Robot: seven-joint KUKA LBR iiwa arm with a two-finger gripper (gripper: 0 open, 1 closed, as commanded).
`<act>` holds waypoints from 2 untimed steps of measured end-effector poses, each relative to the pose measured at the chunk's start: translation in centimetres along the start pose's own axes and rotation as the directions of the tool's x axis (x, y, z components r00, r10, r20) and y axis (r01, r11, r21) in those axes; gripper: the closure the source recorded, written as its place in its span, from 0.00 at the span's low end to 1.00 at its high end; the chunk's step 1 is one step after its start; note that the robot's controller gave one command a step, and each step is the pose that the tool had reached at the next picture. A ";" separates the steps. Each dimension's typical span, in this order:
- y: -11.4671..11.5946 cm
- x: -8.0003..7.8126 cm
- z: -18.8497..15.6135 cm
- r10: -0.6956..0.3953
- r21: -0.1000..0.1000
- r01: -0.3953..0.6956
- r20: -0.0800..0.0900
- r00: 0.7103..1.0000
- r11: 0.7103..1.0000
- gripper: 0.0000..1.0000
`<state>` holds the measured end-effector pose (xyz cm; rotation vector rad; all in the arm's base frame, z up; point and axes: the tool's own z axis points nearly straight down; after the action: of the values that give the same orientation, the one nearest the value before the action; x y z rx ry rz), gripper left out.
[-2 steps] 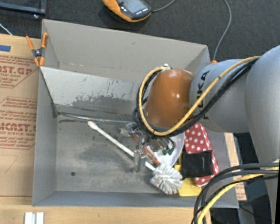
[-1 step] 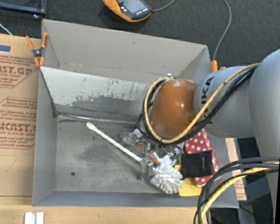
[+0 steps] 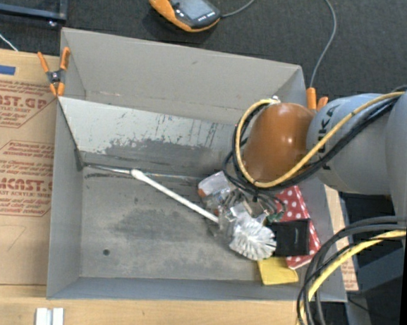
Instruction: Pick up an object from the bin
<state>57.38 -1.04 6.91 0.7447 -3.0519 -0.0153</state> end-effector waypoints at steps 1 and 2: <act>0.0 0.0 0.0 0.000 0.000 0.000 0.000 1.000 1.000 1.00; 6.7 -0.6 0.0 -0.183 -0.001 0.183 -0.001 0.983 0.983 1.00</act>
Offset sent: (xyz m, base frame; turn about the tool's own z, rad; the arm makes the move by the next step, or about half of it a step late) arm -0.0259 0.0651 0.0015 -0.1944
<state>54.85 5.24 6.98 1.0221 -2.9697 -0.0168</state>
